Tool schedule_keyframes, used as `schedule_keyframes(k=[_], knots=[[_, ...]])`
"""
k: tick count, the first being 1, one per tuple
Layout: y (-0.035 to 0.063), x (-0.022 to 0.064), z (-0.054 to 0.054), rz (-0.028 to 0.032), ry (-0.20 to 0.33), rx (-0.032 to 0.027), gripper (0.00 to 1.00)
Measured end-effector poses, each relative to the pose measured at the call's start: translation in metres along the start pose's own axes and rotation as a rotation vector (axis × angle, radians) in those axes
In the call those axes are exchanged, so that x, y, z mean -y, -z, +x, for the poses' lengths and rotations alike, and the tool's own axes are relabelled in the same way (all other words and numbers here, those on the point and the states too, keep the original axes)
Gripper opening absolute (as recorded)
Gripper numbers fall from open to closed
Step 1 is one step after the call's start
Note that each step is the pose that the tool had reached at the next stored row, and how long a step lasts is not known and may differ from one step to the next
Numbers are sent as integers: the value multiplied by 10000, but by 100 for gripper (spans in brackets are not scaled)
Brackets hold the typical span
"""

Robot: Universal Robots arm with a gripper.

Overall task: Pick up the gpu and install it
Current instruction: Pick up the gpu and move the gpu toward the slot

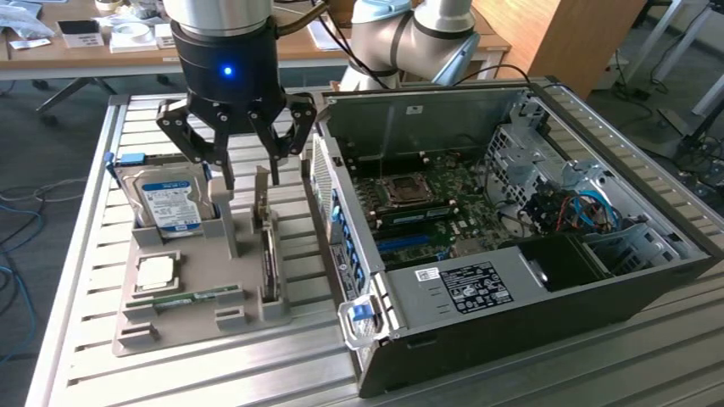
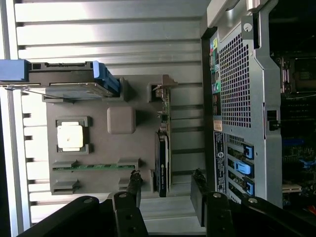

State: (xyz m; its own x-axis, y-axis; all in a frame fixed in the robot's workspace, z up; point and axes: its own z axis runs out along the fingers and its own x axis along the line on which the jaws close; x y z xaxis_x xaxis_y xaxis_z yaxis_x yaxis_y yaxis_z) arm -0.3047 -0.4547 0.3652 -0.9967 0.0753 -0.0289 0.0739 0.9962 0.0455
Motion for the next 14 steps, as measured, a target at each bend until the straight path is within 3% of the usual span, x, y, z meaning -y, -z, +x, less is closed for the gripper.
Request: schedule_keyframes(k=[14], knots=[[-114,5,3,1,0,-1,53]])
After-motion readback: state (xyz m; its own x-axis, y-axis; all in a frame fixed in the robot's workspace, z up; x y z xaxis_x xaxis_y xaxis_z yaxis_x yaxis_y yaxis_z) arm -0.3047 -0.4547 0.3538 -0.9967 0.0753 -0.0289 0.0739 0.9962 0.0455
